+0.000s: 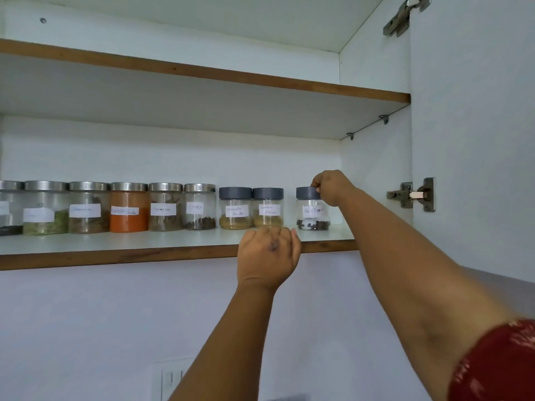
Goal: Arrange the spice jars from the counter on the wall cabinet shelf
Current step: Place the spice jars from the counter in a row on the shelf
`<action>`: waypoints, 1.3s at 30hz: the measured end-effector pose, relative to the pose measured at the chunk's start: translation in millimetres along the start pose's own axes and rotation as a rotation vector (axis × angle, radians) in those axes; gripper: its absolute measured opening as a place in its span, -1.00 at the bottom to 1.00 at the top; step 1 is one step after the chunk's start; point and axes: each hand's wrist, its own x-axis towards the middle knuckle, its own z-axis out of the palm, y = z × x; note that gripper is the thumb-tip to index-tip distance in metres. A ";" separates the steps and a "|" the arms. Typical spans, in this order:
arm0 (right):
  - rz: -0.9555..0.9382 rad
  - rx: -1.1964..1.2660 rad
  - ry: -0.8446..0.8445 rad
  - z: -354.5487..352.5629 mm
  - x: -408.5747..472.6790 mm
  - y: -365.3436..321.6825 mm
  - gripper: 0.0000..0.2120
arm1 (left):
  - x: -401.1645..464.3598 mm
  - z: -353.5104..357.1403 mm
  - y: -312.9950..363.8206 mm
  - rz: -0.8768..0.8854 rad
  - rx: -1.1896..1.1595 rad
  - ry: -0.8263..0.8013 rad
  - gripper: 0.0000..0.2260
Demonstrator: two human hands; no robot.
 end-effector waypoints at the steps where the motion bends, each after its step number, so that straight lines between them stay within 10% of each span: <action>1: 0.011 0.015 -0.003 4.6 5.2 -2.4 -0.69 | -0.4 1.0 -0.5 0.012 0.002 0.002 -0.64; 39: -0.020 0.398 0.149 61.9 48.8 18.9 -0.77 | -2.7 11.8 -0.3 0.021 0.030 0.089 -0.66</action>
